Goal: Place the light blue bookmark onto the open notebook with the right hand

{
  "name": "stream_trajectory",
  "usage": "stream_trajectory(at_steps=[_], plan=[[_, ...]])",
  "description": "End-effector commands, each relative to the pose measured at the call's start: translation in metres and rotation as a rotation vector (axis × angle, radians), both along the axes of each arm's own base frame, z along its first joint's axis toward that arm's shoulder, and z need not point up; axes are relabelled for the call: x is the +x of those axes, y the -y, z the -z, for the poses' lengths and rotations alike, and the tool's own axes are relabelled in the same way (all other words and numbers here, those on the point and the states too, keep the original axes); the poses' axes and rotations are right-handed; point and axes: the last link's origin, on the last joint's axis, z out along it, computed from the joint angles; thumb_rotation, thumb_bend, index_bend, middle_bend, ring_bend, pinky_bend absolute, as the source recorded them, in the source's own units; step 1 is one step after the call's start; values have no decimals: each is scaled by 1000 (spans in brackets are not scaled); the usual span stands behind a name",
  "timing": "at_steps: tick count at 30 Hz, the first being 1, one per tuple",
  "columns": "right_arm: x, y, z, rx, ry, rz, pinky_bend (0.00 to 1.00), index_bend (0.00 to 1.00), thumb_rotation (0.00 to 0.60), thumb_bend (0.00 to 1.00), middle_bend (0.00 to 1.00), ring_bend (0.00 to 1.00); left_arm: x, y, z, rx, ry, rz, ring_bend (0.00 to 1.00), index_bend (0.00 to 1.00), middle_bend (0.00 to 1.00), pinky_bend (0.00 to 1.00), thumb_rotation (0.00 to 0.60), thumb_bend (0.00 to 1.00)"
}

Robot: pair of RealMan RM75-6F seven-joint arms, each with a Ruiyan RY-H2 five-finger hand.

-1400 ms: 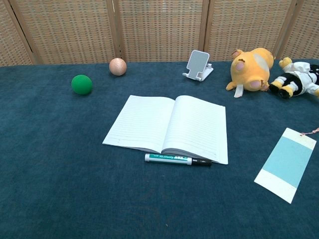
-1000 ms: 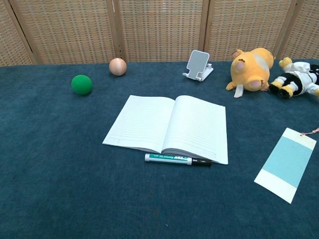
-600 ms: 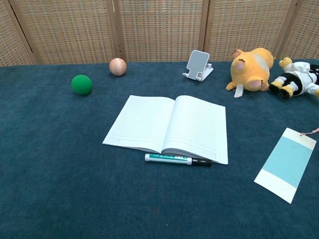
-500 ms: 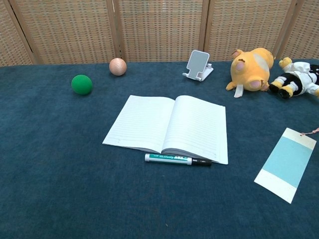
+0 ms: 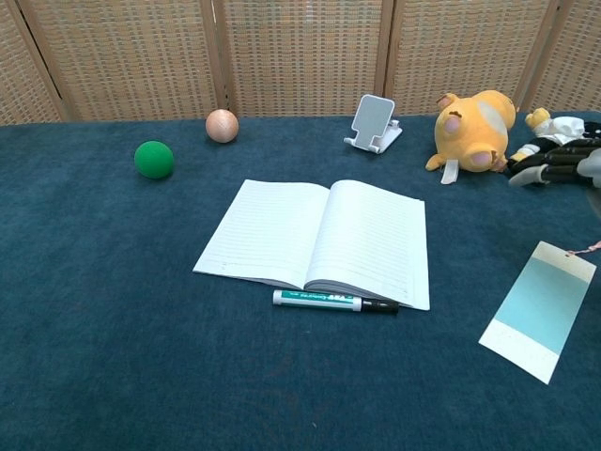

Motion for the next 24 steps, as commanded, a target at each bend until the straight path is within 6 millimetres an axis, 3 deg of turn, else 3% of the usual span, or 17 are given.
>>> stream_trajectory(at_steps=[1, 24], plan=[[3, 2, 13, 45, -44, -7, 0, 59, 600, 1000, 0, 0, 0, 0, -1, 7, 3, -1, 0, 0, 0, 0, 600, 0], [-24, 5, 31, 58, -217, 47, 0, 125, 600, 1000, 33, 0, -1, 0, -2, 1, 15, -4, 0, 0, 0, 0, 600, 0]])
